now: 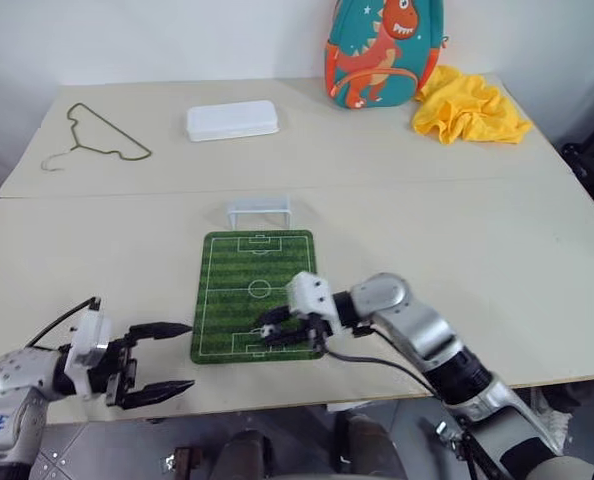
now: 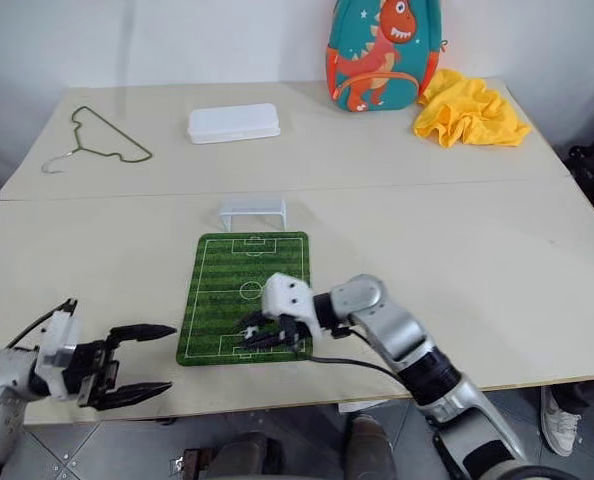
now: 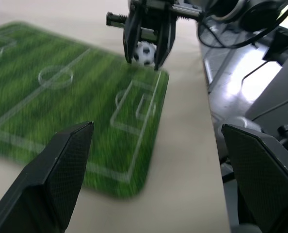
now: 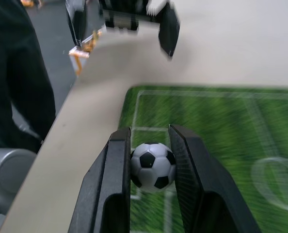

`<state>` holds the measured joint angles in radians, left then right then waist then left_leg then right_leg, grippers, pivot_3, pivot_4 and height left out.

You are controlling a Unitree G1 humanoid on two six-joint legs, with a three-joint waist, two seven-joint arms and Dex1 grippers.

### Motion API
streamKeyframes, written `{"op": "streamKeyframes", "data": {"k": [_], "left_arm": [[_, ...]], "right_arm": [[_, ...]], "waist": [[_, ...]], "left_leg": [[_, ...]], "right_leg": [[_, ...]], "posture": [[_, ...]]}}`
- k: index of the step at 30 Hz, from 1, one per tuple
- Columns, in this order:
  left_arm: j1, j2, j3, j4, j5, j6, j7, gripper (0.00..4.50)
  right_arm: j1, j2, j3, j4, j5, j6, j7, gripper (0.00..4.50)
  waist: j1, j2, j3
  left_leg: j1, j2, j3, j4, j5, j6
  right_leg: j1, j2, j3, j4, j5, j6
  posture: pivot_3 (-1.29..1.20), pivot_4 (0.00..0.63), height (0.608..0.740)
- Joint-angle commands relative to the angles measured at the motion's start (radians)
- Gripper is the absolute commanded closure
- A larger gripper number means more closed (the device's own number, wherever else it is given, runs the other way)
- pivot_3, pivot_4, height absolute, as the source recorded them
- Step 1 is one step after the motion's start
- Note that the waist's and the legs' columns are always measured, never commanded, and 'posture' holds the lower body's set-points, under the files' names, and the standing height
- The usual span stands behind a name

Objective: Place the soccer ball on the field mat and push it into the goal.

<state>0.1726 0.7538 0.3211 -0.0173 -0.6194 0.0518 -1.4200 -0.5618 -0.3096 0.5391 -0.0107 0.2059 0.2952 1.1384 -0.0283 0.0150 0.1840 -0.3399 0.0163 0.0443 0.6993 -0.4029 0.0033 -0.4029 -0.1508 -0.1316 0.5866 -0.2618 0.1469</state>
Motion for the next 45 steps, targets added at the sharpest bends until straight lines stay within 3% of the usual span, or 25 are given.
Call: {"op": "streamKeyframes", "data": {"k": [1,21,27,37,45], "left_arm": [[0.036,-0.001,0.042,-0.037,0.001,-0.023,0.015,0.0],[0.089,-0.025,0.06,-0.071,0.0,-0.052,0.075,0.0],[0.078,-0.031,0.057,-0.06,0.004,-0.059,0.077,0.0],[0.058,-0.034,0.052,-0.036,0.007,-0.067,0.071,0.0],[0.058,-0.036,0.055,-0.029,0.006,-0.072,0.066,0.0]], "right_arm": [[-0.002,0.043,0.017,0.002,-0.027,0.005,-0.035,3.69],[-0.008,0.088,-0.021,0.121,-0.057,-0.04,-0.058,3.69],[-0.02,0.094,-0.018,0.144,-0.08,-0.107,-0.054,1.76],[-0.012,0.095,-0.012,0.138,-0.069,-0.112,-0.033,1.76],[-0.029,0.112,-0.114,0.036,0.073,-0.097,0.02,1.76]], "waist": [[0.001,0.0,0.0],[-0.003,0.0,0.0],[-0.003,0.0,0.0],[-0.004,0.0,0.0],[-0.004,0.0,0.0]], "left_leg": [[0.0,0.0,0.0,0.0,0.0,0.0],[0.001,0.001,0.007,0.0,0.0,0.0],[0.001,0.001,0.008,0.0,0.0,0.0],[0.001,0.001,0.008,0.0,0.0,0.0],[0.001,0.001,0.008,0.0,0.0,0.0]], "right_leg": [[0.0,0.0,0.0,0.0,0.0,0.0],[-0.005,0.0,0.004,0.004,0.0,0.0],[-0.005,0.0,0.005,0.004,0.0,0.0],[-0.006,0.0,0.005,0.004,0.0,0.0],[-0.006,0.0,0.005,0.004,0.0,0.0]], "posture": [[0.0,0.15,0.74],[0.0,0.15,0.74],[0.0,0.15,0.74],[0.0,0.15,0.74],[0.0,0.15,0.74]]}}
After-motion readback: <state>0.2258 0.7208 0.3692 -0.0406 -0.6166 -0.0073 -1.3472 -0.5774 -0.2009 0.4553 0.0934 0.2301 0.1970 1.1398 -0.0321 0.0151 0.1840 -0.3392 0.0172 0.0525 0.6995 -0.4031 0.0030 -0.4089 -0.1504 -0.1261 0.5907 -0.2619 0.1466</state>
